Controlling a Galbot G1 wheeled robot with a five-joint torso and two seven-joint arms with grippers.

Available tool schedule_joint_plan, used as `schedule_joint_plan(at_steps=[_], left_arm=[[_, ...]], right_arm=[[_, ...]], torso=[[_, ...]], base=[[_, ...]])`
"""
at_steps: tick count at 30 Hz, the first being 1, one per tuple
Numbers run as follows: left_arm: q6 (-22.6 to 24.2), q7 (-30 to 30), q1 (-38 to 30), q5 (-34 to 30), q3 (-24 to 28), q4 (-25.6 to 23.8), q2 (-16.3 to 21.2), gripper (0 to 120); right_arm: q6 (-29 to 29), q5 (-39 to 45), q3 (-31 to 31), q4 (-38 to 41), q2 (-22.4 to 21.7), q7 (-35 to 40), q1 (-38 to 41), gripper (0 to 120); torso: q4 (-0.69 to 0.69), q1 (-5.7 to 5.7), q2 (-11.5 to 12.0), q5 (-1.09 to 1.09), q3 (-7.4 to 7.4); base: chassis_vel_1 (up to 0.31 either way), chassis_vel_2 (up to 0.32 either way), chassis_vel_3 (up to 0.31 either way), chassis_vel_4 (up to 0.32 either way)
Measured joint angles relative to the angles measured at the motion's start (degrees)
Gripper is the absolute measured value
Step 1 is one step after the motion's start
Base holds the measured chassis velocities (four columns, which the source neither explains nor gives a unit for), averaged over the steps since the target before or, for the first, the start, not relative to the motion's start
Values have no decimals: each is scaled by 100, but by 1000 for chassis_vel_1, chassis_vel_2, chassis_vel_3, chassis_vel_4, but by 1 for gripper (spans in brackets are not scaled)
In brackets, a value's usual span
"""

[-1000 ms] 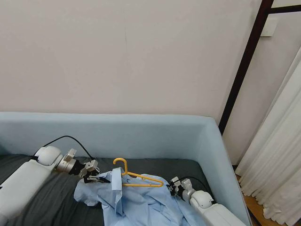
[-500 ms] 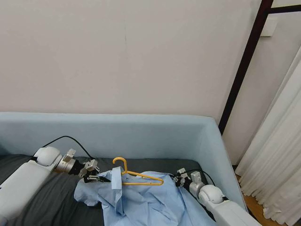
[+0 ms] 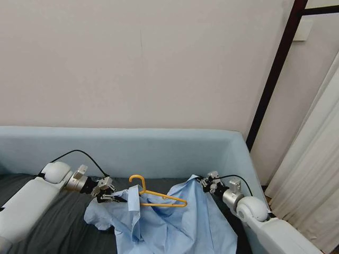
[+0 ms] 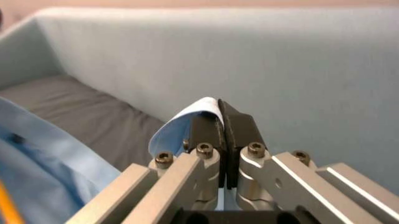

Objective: Pick up the clothes from the sofa and hang them on the clothes hanger.

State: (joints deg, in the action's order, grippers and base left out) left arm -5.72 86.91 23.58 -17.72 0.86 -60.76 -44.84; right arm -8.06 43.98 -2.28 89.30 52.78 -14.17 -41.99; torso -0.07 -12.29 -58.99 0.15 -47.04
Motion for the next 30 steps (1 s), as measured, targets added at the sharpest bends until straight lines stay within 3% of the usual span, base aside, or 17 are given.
schedule_joint_plan(at_steps=[22,30], left_arm=[[-94,-214,268,-239,-218,-254,-6,2],[-140,-823,431,-561,-207,-293,-120,2]], right_arm=[[763,1440,325,2101,-775,177,-218,0],[943,1636,297,2683,-908,-78,-376,0]], torso=[[0,0,0,-1,0],[-2,0,0,0,0]], base=[[0,0,0,0],[0,0,0,0]])
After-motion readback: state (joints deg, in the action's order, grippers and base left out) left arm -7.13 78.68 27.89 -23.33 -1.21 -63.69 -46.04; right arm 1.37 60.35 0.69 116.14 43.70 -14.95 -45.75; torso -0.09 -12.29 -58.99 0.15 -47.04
